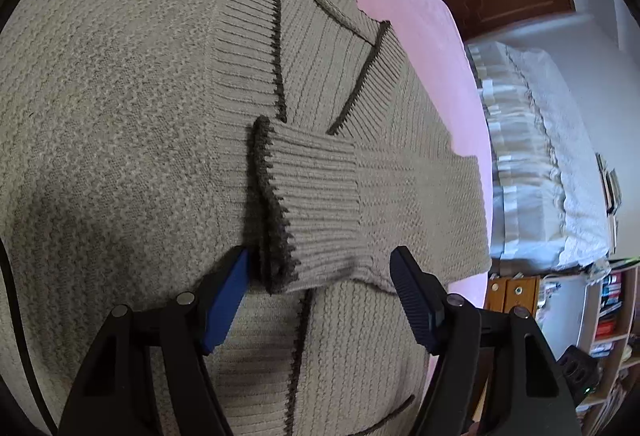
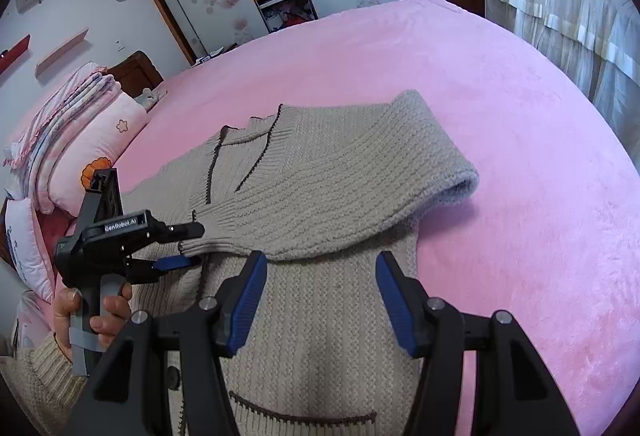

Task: Fold large clothes

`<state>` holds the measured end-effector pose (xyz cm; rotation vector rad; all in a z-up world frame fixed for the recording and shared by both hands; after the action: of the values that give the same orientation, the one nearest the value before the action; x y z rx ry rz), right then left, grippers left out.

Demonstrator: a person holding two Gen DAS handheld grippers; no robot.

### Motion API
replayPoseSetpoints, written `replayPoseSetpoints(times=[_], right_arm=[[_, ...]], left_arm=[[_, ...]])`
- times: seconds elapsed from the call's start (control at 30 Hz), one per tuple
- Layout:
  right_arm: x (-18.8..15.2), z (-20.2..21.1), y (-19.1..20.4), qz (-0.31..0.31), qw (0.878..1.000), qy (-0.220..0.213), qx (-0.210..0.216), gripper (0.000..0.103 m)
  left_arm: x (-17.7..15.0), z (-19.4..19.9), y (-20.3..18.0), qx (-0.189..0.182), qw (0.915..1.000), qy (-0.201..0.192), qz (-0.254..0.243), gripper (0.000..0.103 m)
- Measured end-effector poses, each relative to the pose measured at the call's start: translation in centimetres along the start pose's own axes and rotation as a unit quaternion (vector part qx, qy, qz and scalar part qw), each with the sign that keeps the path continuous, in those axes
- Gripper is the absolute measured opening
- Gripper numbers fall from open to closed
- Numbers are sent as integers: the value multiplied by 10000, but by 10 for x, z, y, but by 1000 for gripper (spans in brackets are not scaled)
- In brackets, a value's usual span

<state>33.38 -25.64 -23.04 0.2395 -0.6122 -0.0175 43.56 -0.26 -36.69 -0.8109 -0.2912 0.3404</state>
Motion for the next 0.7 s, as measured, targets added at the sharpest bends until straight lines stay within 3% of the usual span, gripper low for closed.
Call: replayPoseSetpoints(times=[0.03, 0.1, 0.17, 0.23, 0.33, 0.47, 0.53, 0.57, 0.6, 0.7], right_arm=[[-2, -1, -1, -11, 10000, 14, 5, 57], [-5, -5, -3, -54, 10000, 54, 7, 57], [-6, -8, -4, -106, 9999, 75, 33, 57], [-8, -9, -4, -143, 9999, 67, 40, 57], [-9, -8, -5, -190, 9998, 59, 86, 57], [-12, -7, -7, -230, 9997, 51, 96, 57], [-13, -7, -9, -230, 9997, 49, 52, 57], [-13, -7, -10, -225, 9997, 47, 6, 57], [-13, -8, -12, -212, 9998, 46, -44, 57], [-14, -12, -17, -234, 9996, 70, -139, 57]], left_arm=[[2, 0, 1, 49, 10000, -59, 13, 62], [5, 1, 6, 219, 9997, -124, 17, 43], [8, 2, 8, 385, 9991, -160, 3, 38], [11, 1, 3, 427, 9989, -129, -168, 38], [16, -8, 0, 437, 9988, 47, -217, 47], [23, -15, 3, 439, 9986, 40, -293, 48], [26, -17, -3, 513, 9979, -42, -392, 40], [28, -21, -8, 543, 9975, -56, -458, 17], [27, -21, -13, 516, 9970, -41, -574, 10], [29, -20, -35, 799, 9918, -216, -973, 9]])
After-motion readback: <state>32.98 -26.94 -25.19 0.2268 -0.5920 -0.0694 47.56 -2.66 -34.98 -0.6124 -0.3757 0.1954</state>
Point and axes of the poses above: each gripper's, at about its wrist camera, not at the fingertips, and z roughly against the way its jaws point, y to its left, x to its top, the point moved 7 cm from there along -z, roughly the way its jaws point, and after that the axes turned 5 degrees about -x, right-handed, at the moved point
